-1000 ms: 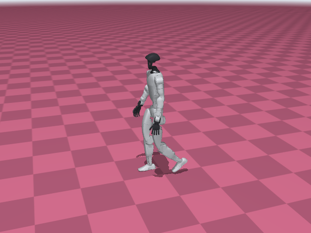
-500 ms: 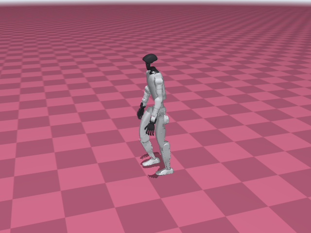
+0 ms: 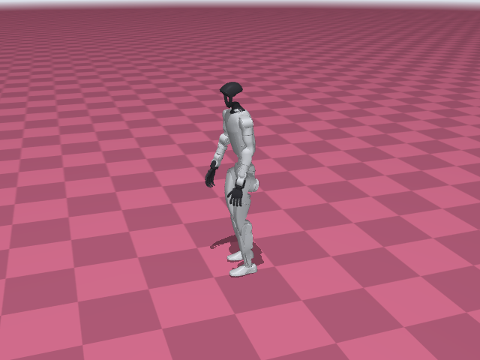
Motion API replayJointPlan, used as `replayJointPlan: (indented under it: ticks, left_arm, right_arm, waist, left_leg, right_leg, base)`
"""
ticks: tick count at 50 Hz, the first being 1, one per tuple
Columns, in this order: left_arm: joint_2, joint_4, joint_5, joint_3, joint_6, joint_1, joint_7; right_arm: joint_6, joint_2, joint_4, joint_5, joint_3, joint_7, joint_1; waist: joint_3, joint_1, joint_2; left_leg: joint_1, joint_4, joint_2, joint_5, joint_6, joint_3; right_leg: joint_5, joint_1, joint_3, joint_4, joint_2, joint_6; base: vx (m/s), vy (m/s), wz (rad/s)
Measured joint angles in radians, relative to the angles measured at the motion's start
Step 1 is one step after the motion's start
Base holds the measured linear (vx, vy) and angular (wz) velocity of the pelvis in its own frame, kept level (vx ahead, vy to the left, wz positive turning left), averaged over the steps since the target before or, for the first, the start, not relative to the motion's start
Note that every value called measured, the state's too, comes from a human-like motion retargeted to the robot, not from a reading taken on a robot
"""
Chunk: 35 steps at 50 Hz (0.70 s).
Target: Walk
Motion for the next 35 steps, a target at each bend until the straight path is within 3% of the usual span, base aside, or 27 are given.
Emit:
replayJointPlan:
  ticks: [10, 14, 22, 27, 35]
  left_arm:
    - [0.002, 0.001, 0.024, -0.016, 0.001, 0.014, -0.01]
    - [0.006, 0.005, 0.038, -0.019, -0.001, 0.012, -0.011]
    - [0.018, 0.015, 0.055, -0.012, 0.002, 0.01, -0.016]
    - [0.022, 0.015, 0.053, -0.002, 0.005, 0.016, -0.014]
    - [0.024, -0.007, 0.039, -0.005, 0.01, 0.011, -0.018]
  right_arm:
    - [0.0, 0.008, -0.002, -0.008, 0.004, -0.003, 0.001]
    - [0.0, 0.014, 0.0, -0.021, 0.013, 0.003, 0.006]
    - [0.008, 0.019, 0.005, -0.053, 0.037, 0.024, 0.019]
    - [0.015, 0.016, -0.002, -0.072, 0.043, 0.029, 0.032]
    - [0.019, 0.013, 0.002, -0.091, 0.038, 0.027, 0.04]
  waist:
    - [-0.003, -0.019, 0.014]
    - [-0.002, -0.022, 0.008]
    - [-0.005, -0.04, -0.02]
    - [-0.021, -0.064, -0.03]
    - [-0.041, -0.107, -0.022]
  left_leg:
    - [0.025, -0.058, 0.006, 0.027, 0.004, 0.035]
    - [0.034, -0.023, 0.002, -0.035, 0.015, 0.028]
    - [0.058, 0.235, 0.002, -0.144, 0.023, 0.008]
    - [0.118, 0.379, -0.006, -0.127, -0.002, -0.038]
    - [0.245, 0.194, -0.038, -0.11, -0.023, -0.145]
  right_leg:
    - [0.03, -0.028, -0.03, -0.007, -0.001, 0.002]
    - [0.044, -0.041, -0.042, -0.001, -0.011, 0.003]
    - [0.081, -0.065, -0.052, 0.015, -0.033, 0.005]
    - [0.112, -0.09, -0.054, 0.019, -0.035, 0.001]
    - [0.176, -0.155, -0.073, 0.023, -0.028, 0.01]
  base:
    - [-0.12, -0.05, 0.11]
    - [-0.14, -0.02, 0.11]
    - [-0.18, 0.01, 0.09]
    - [-0.21, 0.04, 0.11]
    - [-0.25, 0.08, 0.13]
